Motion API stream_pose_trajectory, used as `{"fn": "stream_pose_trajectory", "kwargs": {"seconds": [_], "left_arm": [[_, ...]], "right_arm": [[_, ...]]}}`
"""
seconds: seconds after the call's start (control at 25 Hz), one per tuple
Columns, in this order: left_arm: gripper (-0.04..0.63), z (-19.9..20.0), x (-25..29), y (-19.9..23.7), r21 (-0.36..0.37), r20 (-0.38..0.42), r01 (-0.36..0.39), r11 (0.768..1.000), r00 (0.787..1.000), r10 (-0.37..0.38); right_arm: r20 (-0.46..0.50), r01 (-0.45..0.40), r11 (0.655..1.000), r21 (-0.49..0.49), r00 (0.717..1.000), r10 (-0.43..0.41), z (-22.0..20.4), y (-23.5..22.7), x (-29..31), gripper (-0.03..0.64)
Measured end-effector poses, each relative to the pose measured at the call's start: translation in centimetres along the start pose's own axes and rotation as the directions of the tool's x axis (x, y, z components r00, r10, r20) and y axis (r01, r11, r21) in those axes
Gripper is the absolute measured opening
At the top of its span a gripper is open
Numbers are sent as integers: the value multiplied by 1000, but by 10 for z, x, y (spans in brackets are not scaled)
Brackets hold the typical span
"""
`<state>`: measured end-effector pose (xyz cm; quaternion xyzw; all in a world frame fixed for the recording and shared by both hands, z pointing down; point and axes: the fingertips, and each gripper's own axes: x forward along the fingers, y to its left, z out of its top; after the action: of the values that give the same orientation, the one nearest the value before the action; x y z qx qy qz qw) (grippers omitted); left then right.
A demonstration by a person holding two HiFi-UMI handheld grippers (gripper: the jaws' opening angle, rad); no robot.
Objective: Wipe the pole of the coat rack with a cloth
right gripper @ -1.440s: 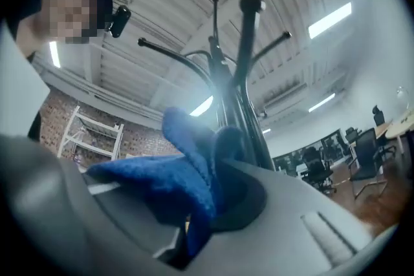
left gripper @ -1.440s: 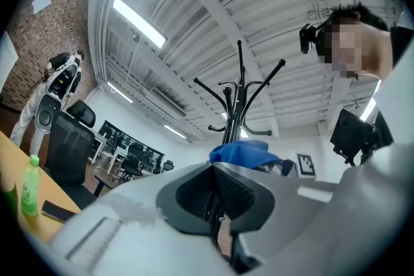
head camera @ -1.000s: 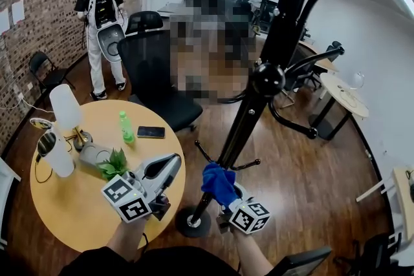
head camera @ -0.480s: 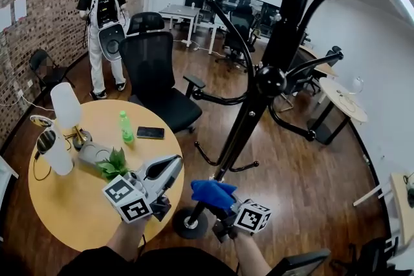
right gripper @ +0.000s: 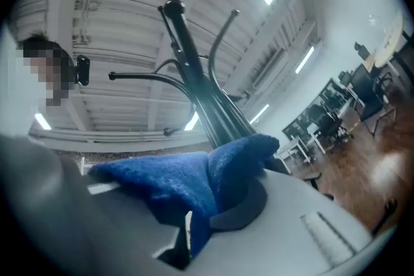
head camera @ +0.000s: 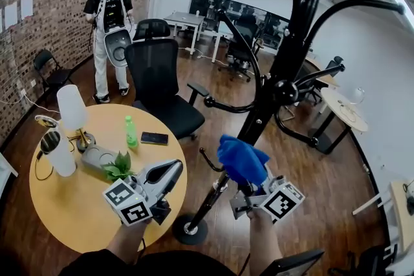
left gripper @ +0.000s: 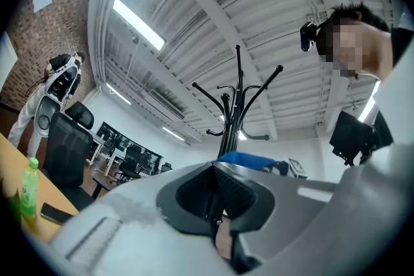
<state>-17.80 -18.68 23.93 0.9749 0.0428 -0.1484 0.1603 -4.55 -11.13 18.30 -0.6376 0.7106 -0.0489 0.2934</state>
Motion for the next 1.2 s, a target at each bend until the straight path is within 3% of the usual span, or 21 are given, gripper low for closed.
{"fn": "stream_pose_trajectory", "kwargs": {"seconds": [0.16,0.36,0.48,0.72,0.88,0.96,1.04,1.2], "left_arm": [[0,3,-10,4,1,6,-11,1000,1000,11],[0,8,-22,9,4,18,-21,1000,1000,21],[0,14,-28,12,11,33,-35,999,999,34],[0,20,-38,17,24,45,-53,998,998,52],[0,24,-39,17,23,51,-54,998,997,53],[0,24,-39,17,23,48,-58,998,997,57],[0,23,-38,17,22,46,-57,998,997,56],[0,21,-36,15,18,37,-57,998,998,57]], "right_arm": [[93,-28,990,-136,995,41,61,39,28,21],[197,-129,978,-166,967,161,110,96,46,21],[197,-221,956,-194,946,259,121,133,54,21],[179,-426,858,-287,856,485,122,213,40,21],[154,-529,809,-257,804,575,124,235,37,21],[156,-504,822,-265,819,552,123,225,40,21],[169,-420,867,-270,865,472,122,197,45,21],[212,-242,953,-180,937,278,120,121,48,21]]}}
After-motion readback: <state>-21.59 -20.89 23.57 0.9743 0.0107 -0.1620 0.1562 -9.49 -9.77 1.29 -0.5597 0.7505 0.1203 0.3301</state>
